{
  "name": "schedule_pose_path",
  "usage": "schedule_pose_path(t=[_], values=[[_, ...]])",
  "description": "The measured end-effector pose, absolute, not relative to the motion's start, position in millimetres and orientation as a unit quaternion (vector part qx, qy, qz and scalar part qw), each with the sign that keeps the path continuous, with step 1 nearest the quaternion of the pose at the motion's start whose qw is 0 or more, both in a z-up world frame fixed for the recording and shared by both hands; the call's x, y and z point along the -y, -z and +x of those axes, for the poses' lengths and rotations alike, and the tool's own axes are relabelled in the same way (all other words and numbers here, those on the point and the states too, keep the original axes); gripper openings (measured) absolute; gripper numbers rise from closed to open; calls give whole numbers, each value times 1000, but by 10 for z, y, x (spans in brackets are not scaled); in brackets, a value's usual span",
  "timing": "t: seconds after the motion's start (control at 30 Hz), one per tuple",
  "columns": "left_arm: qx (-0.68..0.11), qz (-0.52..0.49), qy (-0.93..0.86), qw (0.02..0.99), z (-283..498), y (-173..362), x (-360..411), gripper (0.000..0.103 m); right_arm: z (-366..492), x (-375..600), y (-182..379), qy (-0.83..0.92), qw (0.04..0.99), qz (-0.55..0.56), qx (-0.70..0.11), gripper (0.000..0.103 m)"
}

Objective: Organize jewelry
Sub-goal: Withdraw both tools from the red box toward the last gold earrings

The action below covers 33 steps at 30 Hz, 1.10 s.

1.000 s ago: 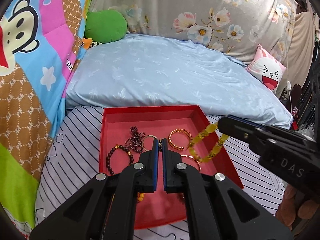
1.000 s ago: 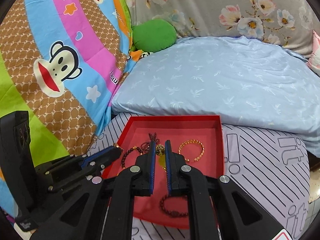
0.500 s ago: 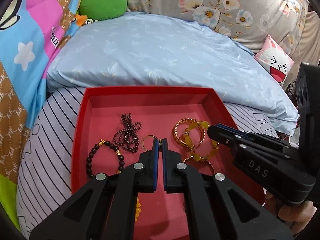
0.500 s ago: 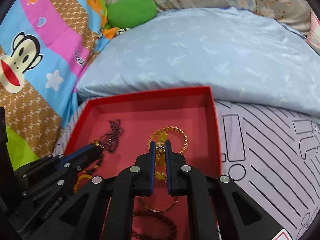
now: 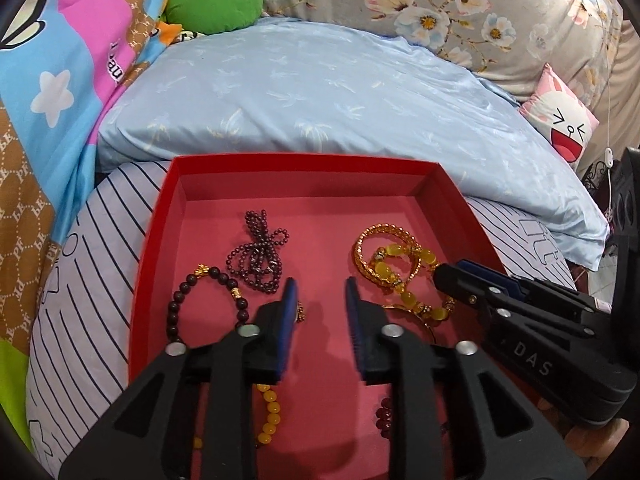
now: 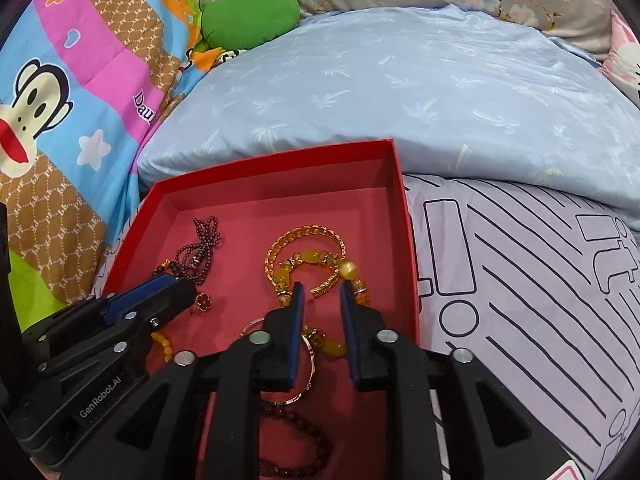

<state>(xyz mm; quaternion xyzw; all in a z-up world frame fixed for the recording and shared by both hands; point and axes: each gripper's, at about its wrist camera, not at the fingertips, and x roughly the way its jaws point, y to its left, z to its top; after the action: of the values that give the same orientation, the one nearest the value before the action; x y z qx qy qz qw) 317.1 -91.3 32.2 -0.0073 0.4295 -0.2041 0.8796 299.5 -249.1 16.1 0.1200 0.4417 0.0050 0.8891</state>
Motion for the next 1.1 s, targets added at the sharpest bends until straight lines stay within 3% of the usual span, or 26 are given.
schedule_pose_path(t=[0.13, 1.1], values=[[-424, -10, 197, 884, 3150, -366, 857, 36, 2936, 2476, -248, -5, 894, 117, -432, 28], [-390, -37, 197, 899, 1975, -851, 289, 40, 1504, 2133, -684, -28, 909, 108, -402, 35]])
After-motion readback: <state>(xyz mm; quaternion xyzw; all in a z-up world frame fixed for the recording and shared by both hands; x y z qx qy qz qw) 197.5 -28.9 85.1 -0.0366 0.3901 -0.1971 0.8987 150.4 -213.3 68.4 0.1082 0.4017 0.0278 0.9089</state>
